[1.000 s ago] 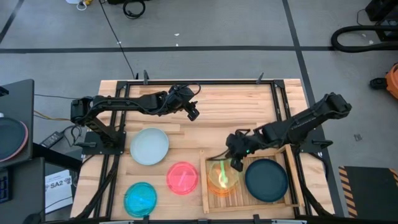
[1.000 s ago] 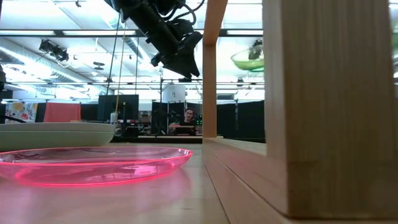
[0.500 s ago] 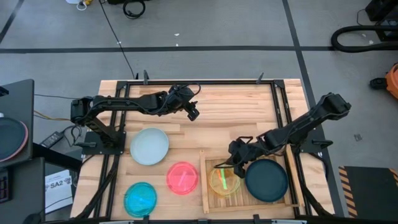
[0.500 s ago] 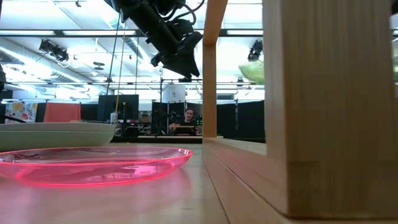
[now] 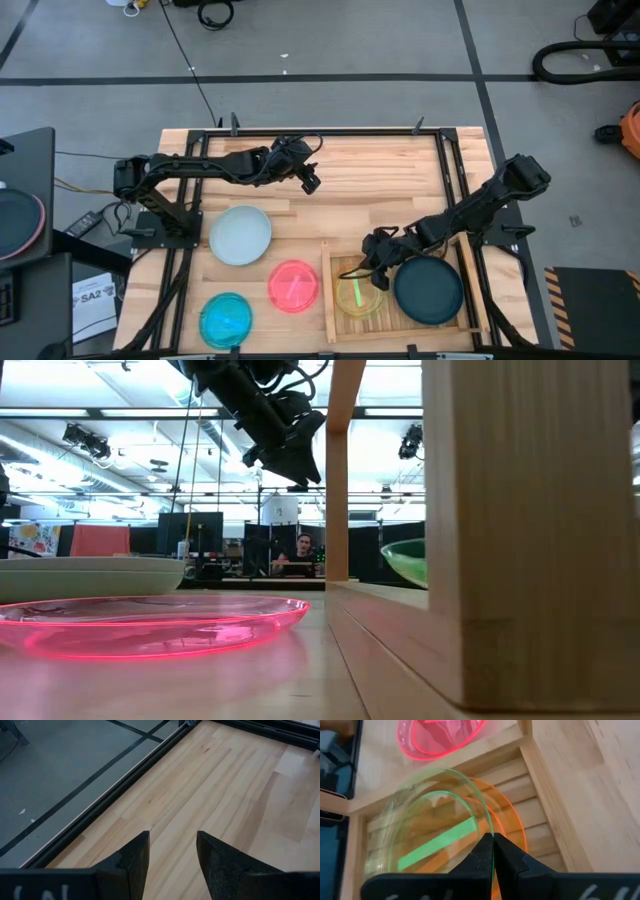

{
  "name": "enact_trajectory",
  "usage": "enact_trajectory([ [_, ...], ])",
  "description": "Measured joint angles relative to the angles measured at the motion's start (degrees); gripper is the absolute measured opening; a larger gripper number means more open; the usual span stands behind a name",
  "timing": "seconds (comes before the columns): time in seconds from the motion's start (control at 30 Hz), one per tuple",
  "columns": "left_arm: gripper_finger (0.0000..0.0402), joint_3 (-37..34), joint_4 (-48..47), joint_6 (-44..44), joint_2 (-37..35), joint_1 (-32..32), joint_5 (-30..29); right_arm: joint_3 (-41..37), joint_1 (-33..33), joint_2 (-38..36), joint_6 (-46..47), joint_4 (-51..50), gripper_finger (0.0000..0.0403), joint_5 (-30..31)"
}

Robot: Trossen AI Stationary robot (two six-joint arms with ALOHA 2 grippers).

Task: Place and stack plates onto a shelf
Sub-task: Stack the green plate on the orange plate on the shelf

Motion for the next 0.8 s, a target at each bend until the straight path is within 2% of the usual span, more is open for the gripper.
enact_trajectory([
  [0.43,0.0169,0.0,0.0,0.0,0.0,0.0,0.0,0.0,-0.3,1.0,-0.5,0.4,0.0022,-0.6],
  [0.6,0.0169,0.0,0.0,0.0,0.0,0.0,0.0,0.0,-0.5,1.0,-1.8,0.9,0.0027,-3.3],
  [0.8,0.0169,0.0,0.0,0.0,0.0,0.0,0.0,0.0,-1.1,1.0,-1.9,1.4,0.0051,-3.5],
])
